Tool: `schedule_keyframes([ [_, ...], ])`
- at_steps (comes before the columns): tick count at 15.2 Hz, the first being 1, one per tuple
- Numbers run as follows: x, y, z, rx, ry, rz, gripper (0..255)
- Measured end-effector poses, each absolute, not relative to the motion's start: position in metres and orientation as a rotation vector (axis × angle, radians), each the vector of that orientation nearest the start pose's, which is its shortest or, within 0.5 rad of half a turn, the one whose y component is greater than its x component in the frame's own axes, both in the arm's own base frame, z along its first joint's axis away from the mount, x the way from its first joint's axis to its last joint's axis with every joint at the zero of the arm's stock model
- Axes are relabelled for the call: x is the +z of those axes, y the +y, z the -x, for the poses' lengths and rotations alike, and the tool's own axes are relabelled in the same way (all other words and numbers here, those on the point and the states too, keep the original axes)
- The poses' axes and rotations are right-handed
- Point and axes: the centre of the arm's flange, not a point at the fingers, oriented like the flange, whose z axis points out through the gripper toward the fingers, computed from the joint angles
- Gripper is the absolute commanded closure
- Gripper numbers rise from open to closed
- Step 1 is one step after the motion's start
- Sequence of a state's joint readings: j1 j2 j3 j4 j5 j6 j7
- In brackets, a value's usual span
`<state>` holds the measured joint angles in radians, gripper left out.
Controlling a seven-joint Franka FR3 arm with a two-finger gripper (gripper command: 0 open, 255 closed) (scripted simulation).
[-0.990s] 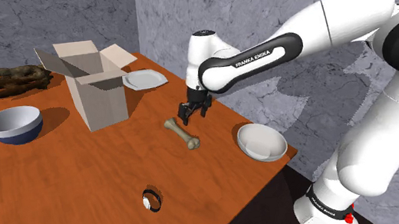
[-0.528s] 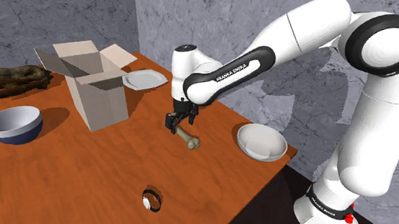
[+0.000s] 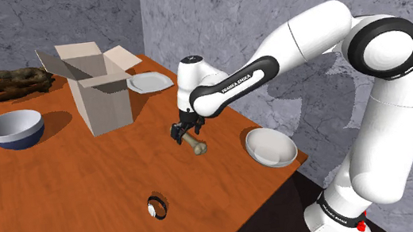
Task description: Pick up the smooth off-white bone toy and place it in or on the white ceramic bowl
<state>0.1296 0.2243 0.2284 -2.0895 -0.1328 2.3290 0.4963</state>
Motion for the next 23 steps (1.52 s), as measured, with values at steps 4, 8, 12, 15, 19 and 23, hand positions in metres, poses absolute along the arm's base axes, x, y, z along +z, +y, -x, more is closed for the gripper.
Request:
schedule_keyframes([
  [4, 0.321, 0.198, -0.544, -0.065, 0.086, 3.173, 255],
  [8, 0.321, 0.198, -0.544, -0.064, 0.086, 3.173, 255],
  [12, 0.321, 0.198, -0.544, -0.064, 0.086, 3.173, 255],
  [15, 0.323, 0.198, -0.544, -0.064, 0.086, 3.173, 255],
  [19, 0.342, 0.199, -0.544, -0.065, 0.086, 3.173, 255],
  [23, 0.363, 0.198, -0.544, -0.065, 0.086, 3.173, 255],
])
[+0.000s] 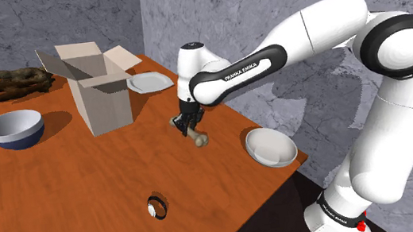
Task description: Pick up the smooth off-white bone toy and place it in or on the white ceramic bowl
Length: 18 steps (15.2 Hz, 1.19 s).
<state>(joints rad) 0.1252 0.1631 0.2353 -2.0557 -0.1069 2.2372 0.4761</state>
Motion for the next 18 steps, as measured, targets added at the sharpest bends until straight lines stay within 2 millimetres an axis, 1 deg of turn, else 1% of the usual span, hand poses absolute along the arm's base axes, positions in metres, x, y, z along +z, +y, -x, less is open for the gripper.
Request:
schedule_keyframes([
  [18, 0.457, 0.199, -0.545, -0.065, 0.086, 3.173, 255],
])
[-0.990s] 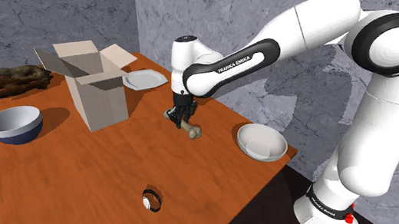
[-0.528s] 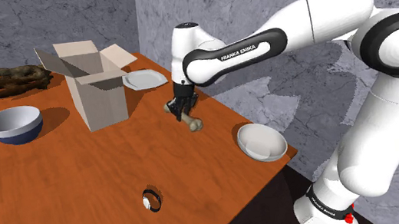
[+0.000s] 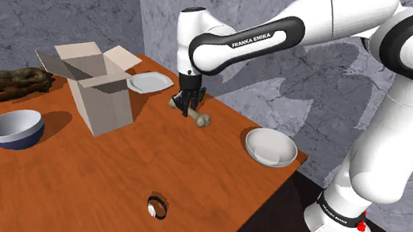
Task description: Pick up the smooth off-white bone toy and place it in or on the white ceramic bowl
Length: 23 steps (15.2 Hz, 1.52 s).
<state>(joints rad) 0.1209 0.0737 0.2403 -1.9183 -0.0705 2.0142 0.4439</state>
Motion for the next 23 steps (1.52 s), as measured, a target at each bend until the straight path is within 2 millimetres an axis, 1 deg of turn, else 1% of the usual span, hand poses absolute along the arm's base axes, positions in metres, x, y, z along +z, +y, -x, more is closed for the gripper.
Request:
schedule_keyframes([
  [1, 0.461, 0.199, -0.545, -0.065, 0.086, 3.173, 255],
  [2, 0.464, 0.196, -0.539, -0.064, 0.086, 3.173, 255],
  [5, 0.466, 0.176, -0.511, -0.064, 0.086, 3.173, 255],
  [7, 0.468, 0.160, -0.486, -0.064, 0.086, 3.173, 255],
  [9, 0.466, 0.145, -0.465, -0.064, 0.086, 3.173, 255],
  [11, 0.466, 0.133, -0.443, -0.064, 0.086, 3.174, 255],
  [14, 0.467, 0.109, -0.413, -0.065, 0.087, 3.174, 255],
  [17, 0.469, 0.086, -0.377, -0.063, 0.086, 3.173, 255],
  [19, 0.468, 0.076, -0.356, -0.065, 0.087, 3.174, 255],
  [20, 0.469, 0.066, -0.346, -0.065, 0.088, 3.174, 255],
  [21, 0.470, 0.061, -0.333, -0.065, 0.087, 3.173, 255],
  [22, 0.471, 0.054, -0.326, -0.065, 0.088, 3.174, 255],
  [23, 0.470, 0.046, -0.313, -0.064, 0.087, 3.174, 255],
])
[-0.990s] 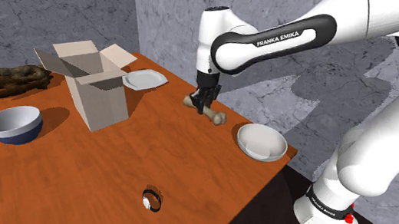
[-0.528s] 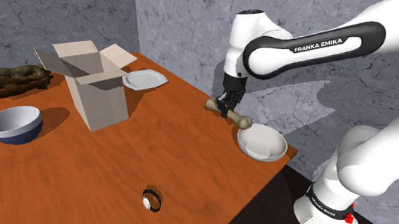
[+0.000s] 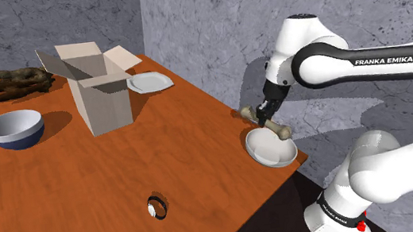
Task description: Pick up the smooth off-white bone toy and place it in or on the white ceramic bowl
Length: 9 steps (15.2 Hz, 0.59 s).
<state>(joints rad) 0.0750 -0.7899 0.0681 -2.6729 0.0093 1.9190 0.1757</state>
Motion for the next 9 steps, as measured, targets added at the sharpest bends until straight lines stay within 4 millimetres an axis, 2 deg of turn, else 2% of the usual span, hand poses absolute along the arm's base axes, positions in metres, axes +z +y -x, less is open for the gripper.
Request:
schedule_keyframes([
  [4, 0.469, 0.022, -0.273, -0.065, 0.087, 3.173, 255],
  [9, 0.442, 0.018, -0.268, -0.063, 0.086, 3.173, 255],
])
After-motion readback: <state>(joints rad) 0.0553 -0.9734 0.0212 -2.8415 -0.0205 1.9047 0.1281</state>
